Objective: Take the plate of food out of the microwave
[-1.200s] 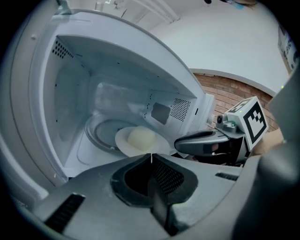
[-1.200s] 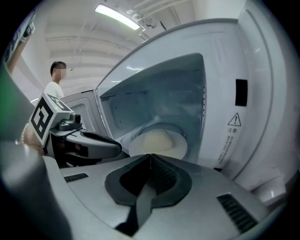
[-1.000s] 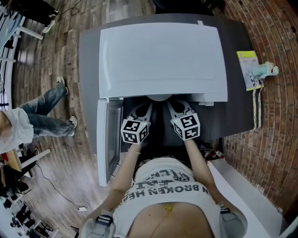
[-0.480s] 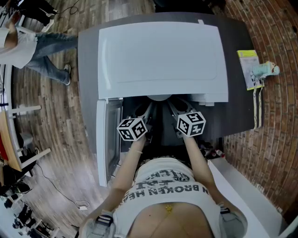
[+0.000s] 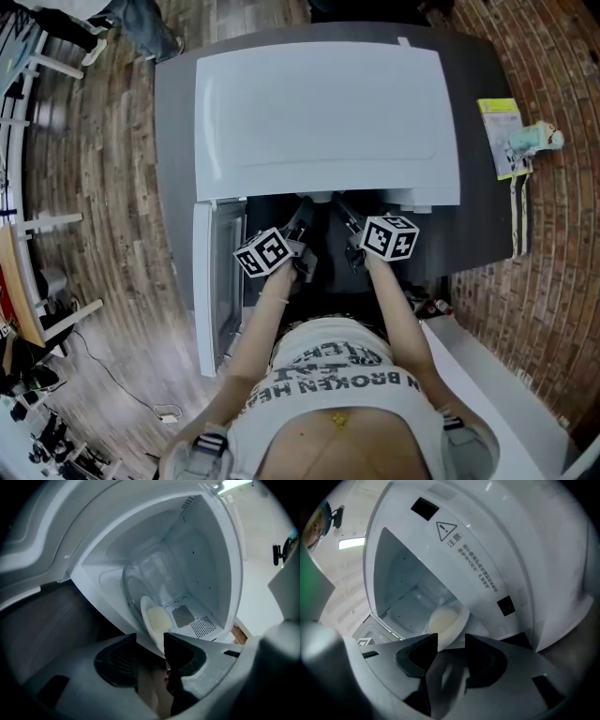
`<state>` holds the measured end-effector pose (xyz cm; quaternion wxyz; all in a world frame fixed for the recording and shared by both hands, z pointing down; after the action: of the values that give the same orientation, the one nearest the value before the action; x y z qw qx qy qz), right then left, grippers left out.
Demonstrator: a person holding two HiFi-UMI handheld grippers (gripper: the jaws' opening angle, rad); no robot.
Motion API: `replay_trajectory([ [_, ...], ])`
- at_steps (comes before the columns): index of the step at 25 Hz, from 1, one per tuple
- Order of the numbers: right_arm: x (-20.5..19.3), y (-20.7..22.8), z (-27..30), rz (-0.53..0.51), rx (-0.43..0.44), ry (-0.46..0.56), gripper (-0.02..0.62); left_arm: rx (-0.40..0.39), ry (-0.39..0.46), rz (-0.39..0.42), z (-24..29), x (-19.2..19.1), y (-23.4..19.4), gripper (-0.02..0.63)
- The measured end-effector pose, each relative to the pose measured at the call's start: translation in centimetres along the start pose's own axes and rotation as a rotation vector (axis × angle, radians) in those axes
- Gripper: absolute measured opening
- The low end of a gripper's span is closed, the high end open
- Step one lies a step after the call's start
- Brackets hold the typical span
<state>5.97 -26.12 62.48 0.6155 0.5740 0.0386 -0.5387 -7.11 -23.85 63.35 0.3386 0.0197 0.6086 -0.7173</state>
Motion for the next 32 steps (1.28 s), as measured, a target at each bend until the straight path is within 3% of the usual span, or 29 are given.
replay_trajectory([
  [8,0.1,0.4,0.5,0.141,0.0,-0.019,0.169,0.007,0.012,-0.13,1.3,0.4,-0.5,0.166],
  [13,-0.1,0.7,0.8,0.229,-0.014,-0.019,0.089,0.031,0.005,-0.159,1.3,0.4,-0.8,0.164],
  [17,-0.1,0.8,0.8,0.265,-0.015,-0.006,0.07,0.059,0.009,-0.168,1.3,0.2,-1.0,0.139],
  [22,-0.1,0.8,0.7,0.315,-0.007,0.002,0.058,0.02,0.019,-0.18,1.5,0.5,-0.3,0.058],
  [32,0.1,0.7,0.3,0.41,0.007,0.022,0.041,-0.031,0.024,-0.243,1.8,0.4,-0.4,0.049],
])
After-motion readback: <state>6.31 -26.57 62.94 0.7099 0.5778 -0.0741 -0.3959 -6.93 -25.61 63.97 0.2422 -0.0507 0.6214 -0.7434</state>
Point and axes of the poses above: the fingertips, and each gripper's own axes: z forward along the fingers, y to its right, x out of its top, the point moved 3 cm from there along -z, backward along the fingers, and after that the axes turned 13 degrees about y, right-handed, at the moved point
